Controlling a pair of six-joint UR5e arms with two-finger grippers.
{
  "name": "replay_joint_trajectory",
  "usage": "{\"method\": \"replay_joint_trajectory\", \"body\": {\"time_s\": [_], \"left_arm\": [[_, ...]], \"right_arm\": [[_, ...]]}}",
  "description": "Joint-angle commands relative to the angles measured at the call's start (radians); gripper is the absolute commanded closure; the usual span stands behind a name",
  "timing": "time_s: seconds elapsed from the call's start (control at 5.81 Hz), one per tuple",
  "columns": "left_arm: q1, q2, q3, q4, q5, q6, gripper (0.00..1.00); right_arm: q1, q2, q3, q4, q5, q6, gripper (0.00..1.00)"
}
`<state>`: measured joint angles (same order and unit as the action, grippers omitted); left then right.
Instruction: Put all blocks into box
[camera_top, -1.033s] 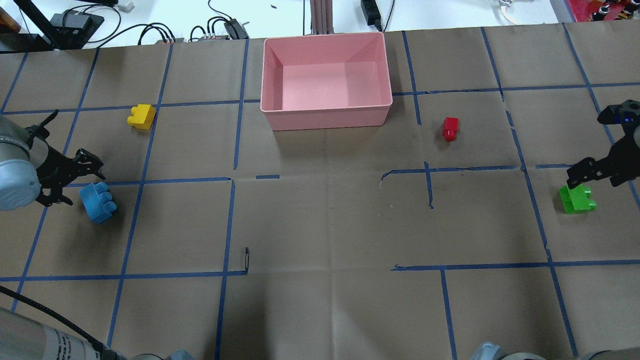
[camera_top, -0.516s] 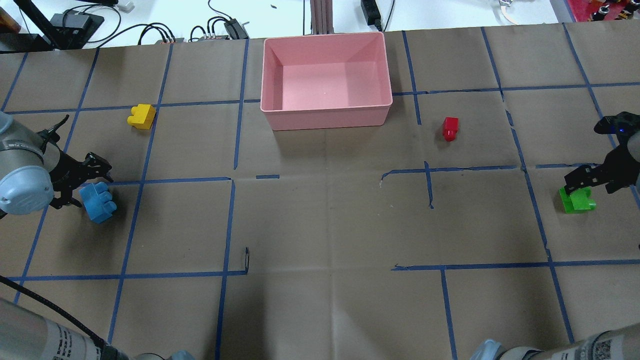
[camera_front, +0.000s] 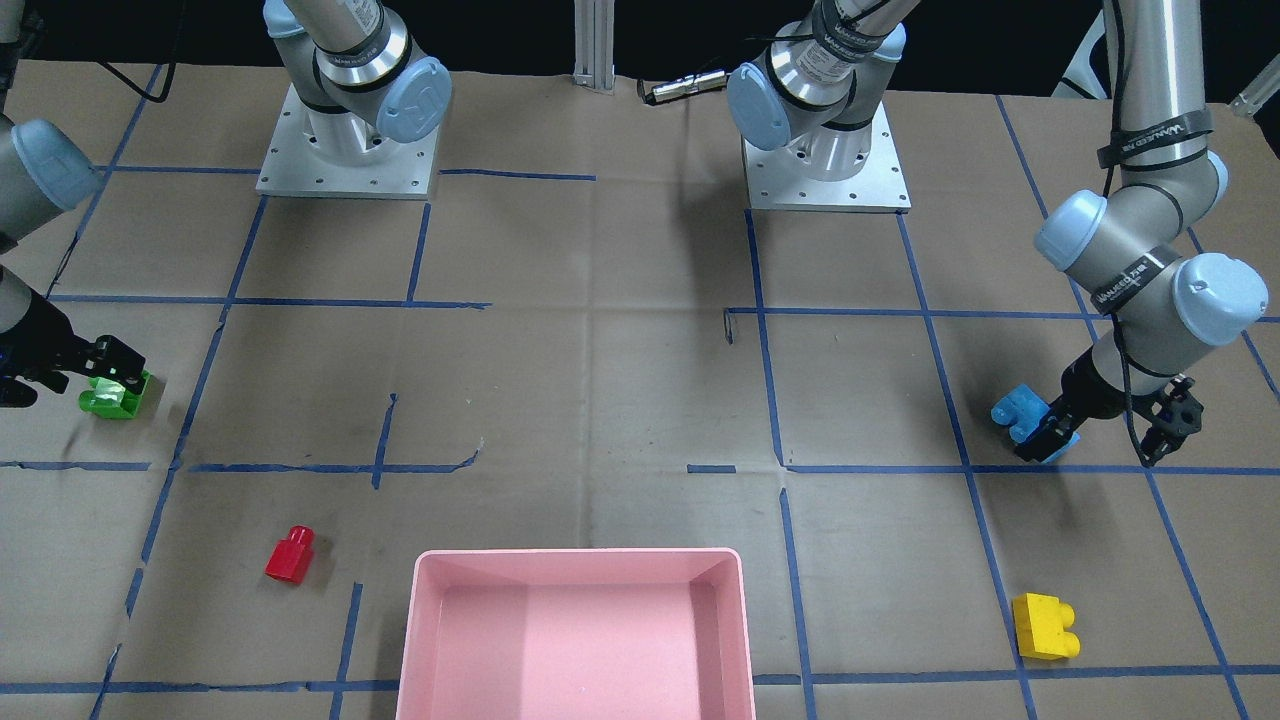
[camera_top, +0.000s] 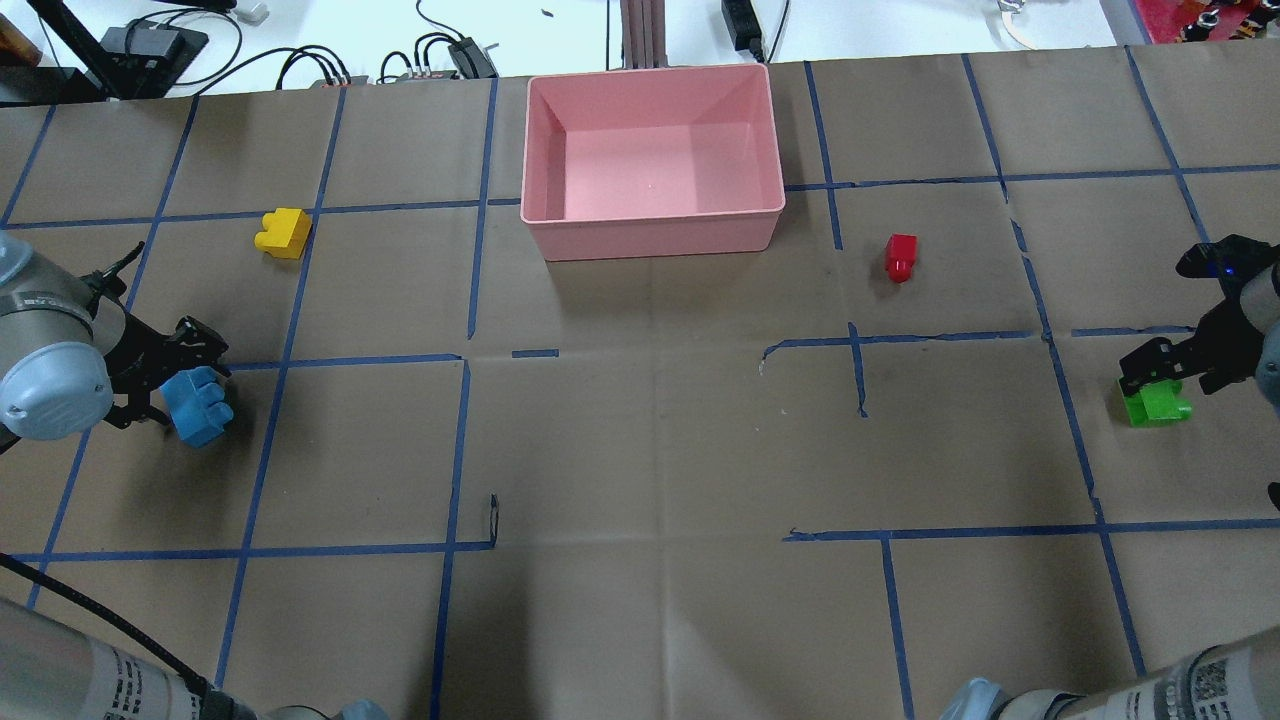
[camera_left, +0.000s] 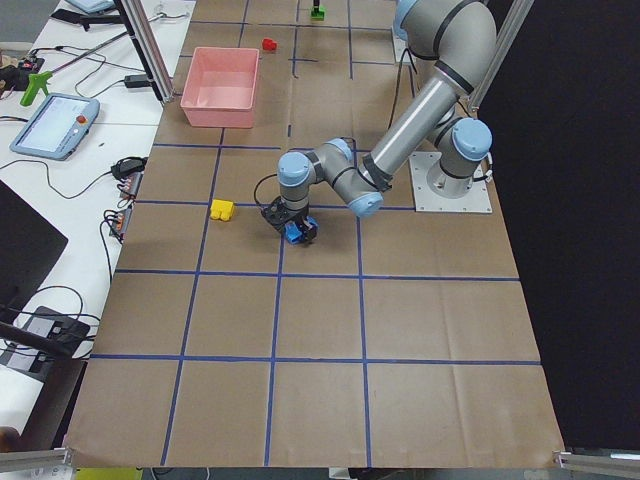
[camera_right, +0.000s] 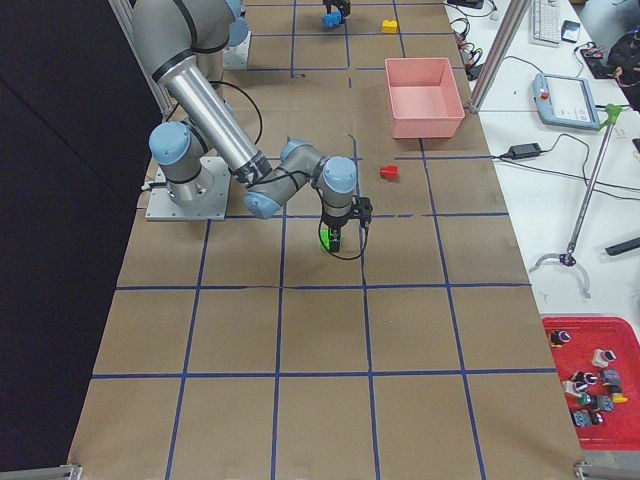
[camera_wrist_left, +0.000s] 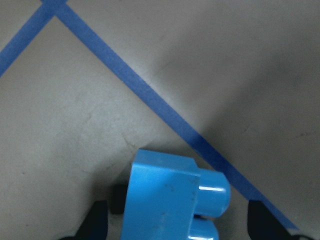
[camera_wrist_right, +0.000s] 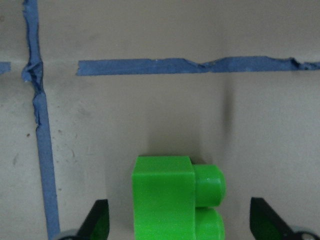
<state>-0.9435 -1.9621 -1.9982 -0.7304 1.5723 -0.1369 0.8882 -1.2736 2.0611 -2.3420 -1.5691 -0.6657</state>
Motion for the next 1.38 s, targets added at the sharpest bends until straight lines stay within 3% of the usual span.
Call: {"method": "replay_joint_trajectory", "body": {"time_s": [0.0,0.17,0.34,0.52,0.86,1.2], "left_arm": [[0.002,-0.007,-0.002,0.020,-0.003,0.005,0.31],[0.002,-0.014,-0.002,0.008,0.000,0.006,0.54],[0.000,-0.014,-0.001,0.006,0.000,0.006,0.61],[-0.004,-0.008,0.013,-0.007,0.000,0.006,0.68],[-0.009,0.015,0.098,-0.139,-0.029,0.006,0.87],[-0.071,0.032,0.369,-0.472,-0.046,0.008,0.93]], "right_arm": [[0.000,0.011,0.002,-0.007,0.000,0.000,0.01],[0.000,0.010,0.010,-0.007,-0.006,0.000,0.04],[-0.002,0.008,0.020,-0.007,-0.011,0.000,0.14],[-0.002,0.004,0.021,0.007,-0.017,-0.002,0.35],[-0.002,0.004,0.019,0.022,-0.025,0.006,0.93],[0.000,-0.033,-0.034,0.071,-0.020,0.009,0.95]]}}
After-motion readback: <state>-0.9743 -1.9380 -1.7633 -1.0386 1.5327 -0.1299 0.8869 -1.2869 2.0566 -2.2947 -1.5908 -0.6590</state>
